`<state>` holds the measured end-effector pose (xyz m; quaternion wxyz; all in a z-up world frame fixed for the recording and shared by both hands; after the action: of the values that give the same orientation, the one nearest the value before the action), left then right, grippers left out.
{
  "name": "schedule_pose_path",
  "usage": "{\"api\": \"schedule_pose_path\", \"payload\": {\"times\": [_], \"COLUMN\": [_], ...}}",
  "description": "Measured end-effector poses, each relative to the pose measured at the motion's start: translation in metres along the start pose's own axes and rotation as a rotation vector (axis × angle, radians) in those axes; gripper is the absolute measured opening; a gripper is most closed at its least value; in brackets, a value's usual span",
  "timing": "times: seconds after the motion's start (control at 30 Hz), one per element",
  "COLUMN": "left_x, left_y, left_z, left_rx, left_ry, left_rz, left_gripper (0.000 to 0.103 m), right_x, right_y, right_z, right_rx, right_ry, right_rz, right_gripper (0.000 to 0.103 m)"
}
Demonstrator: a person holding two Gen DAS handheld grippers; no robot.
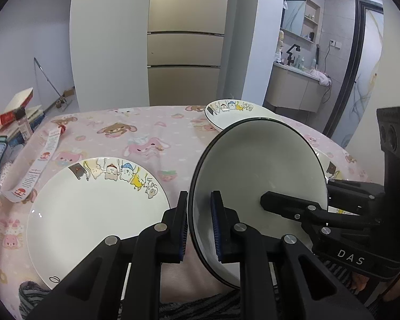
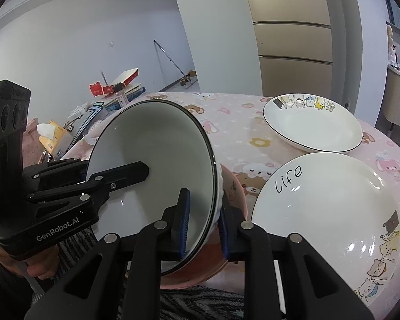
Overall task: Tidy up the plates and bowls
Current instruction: 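Carry the white ribbed bowl over the stacked pink bowls with both tools, then lower the white bowl onto the pink bowls and open both tools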
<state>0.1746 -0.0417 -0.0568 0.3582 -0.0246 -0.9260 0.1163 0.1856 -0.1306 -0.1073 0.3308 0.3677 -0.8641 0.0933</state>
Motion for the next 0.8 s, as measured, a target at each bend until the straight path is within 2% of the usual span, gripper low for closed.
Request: {"api": "schedule_pose_path", "payload": {"times": [0.2, 0.3, 0.57, 0.8], "left_x": [0.003, 0.004, 0.006, 0.007], "left_y": [-0.001, -0.002, -0.006, -0.006], "left_z": [-0.001, 0.000, 0.001, 0.001], "left_rx": [-0.041, -0.041, -0.061, -0.075], "left_ry": [-0.037, -0.037, -0.052, -0.057], "left_rz": [-0.034, -0.024, -0.030, -0.036], "left_gripper": [0.017, 0.017, 0.017, 0.017], "right_x": [0.004, 0.006, 0.009, 0.011], "right_y": [0.002, 0.002, -0.001, 0.006], "right_z": [0.000, 0.000, 0.000, 0.000], "right_rx": [0.022, 0.057, 0.060, 0.121], "right_ry": [-0.008, -0.005, -0.014, -0.005], "right_rz": [0.014, 0.068, 0.058, 0.093], "right_gripper": [0.025, 0.030, 0.028, 0.030]}}
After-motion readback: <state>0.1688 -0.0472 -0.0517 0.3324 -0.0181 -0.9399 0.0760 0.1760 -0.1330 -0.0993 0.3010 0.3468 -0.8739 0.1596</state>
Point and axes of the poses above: each gripper's, at about its wrist camera, not at the fingertips, and x roughly against the way its jaws point, y to its left, z to its underside, the point moved 8 cm from there along -x, roughly the way its jaws point, and after that the axes turned 12 degrees about x, right-handed, at the moved point
